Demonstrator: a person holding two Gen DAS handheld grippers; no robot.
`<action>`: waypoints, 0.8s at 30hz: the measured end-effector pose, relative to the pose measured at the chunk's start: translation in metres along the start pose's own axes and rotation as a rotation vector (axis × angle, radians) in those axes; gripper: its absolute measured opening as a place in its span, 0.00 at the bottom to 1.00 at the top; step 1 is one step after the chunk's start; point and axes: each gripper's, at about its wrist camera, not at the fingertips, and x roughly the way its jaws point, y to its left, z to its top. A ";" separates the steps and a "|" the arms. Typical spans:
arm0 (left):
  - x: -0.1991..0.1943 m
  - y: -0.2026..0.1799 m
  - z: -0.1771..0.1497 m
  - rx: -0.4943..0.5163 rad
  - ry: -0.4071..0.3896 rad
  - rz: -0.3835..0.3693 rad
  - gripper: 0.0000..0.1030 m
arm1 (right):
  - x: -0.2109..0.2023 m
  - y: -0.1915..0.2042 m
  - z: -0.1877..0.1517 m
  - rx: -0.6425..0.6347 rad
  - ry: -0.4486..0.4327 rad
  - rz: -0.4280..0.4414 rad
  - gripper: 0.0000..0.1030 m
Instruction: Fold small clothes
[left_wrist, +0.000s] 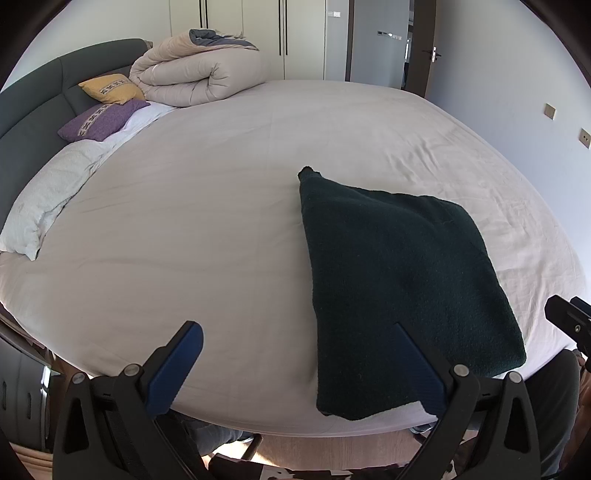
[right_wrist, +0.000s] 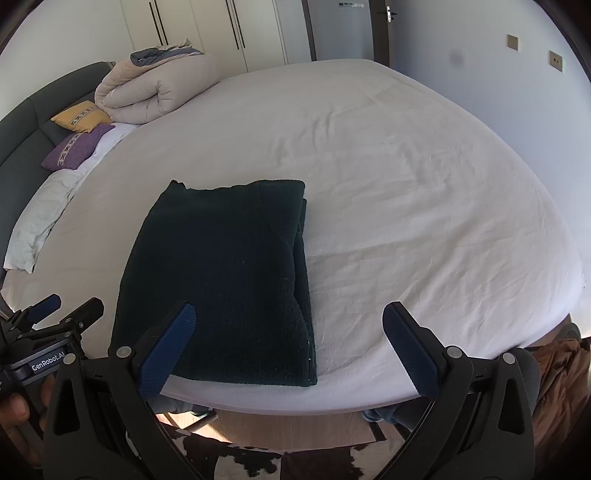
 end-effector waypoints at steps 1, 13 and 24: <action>0.000 0.000 0.000 0.000 0.000 0.000 1.00 | 0.000 0.000 0.000 -0.001 0.001 0.000 1.00; 0.001 -0.001 -0.002 0.000 0.003 0.004 1.00 | 0.004 0.002 -0.001 0.002 0.009 0.002 1.00; 0.001 0.000 -0.002 0.001 0.006 0.003 1.00 | 0.005 0.002 -0.001 0.002 0.013 0.004 1.00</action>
